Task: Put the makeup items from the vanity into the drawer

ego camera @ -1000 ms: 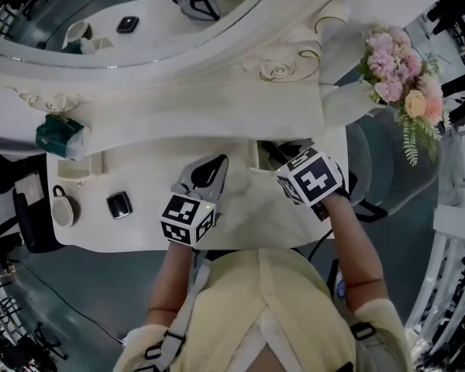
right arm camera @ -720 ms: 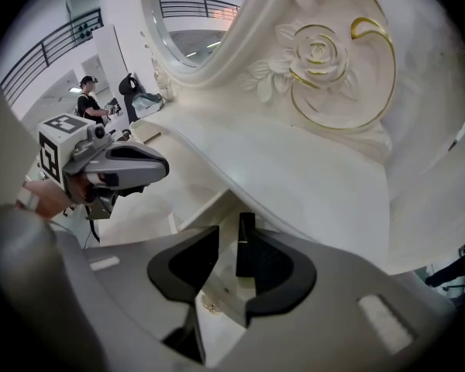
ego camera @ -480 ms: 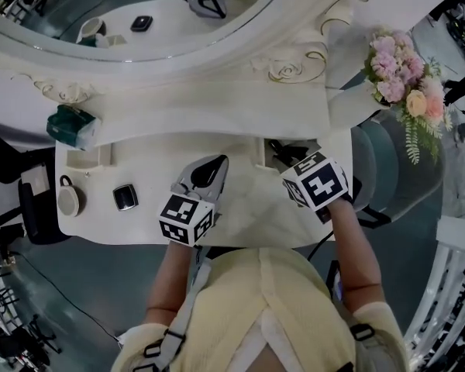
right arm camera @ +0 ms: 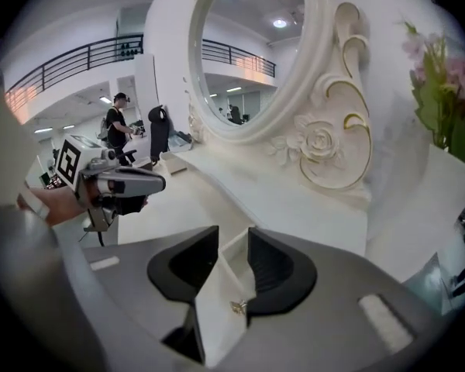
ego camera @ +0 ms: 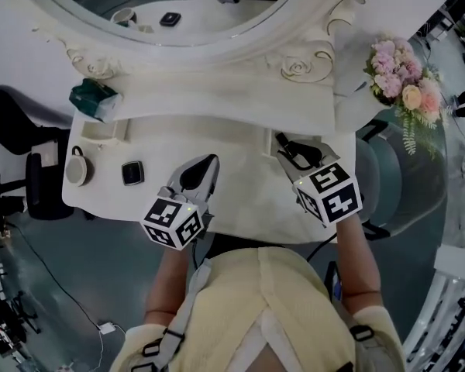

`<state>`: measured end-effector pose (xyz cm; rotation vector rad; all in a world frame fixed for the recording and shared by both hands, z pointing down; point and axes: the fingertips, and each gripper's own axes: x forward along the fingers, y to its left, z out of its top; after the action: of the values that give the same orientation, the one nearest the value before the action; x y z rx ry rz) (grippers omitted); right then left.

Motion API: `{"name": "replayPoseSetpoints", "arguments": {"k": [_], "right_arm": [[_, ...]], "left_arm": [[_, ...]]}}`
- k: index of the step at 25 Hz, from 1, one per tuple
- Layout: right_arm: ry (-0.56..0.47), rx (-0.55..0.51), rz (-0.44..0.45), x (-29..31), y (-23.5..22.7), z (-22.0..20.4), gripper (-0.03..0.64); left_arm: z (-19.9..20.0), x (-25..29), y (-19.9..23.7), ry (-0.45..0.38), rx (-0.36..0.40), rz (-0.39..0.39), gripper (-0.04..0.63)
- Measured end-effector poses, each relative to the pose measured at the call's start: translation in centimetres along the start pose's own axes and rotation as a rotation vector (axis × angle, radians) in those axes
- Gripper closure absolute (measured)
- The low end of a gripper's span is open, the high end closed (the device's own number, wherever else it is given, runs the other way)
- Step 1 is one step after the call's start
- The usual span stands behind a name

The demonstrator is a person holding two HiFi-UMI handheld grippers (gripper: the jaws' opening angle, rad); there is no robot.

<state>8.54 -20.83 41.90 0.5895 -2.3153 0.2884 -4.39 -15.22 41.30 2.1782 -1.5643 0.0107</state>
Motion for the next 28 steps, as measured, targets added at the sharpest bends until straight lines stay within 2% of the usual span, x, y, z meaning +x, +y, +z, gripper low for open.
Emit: {"name": "replayPoseSetpoints", "arguments": {"k": [8,18,23,28], "right_arm": [[-0.125,-0.102,0.095,-2.5,4.1,2.2,0.463],[-0.249,-0.228,0.321,-4.5,12.2,4.1,0.356],[-0.277,-0.270,0.410,-4.9,16.2,4.9,0.324],[-0.263,-0.303,0.457,-4.1,19.4,4.6,0.305]], "left_arm": [[-0.1,-6.6,-0.6,-0.059,0.013,0.161,0.594],[-2.4,-16.9,-1.1,-0.125,-0.016,0.403,0.594],[-3.5,-21.8,-0.2,-0.152,-0.050,0.517,0.594],[-4.0,-24.6,1.6,-0.175,-0.051,0.606,0.594]]}}
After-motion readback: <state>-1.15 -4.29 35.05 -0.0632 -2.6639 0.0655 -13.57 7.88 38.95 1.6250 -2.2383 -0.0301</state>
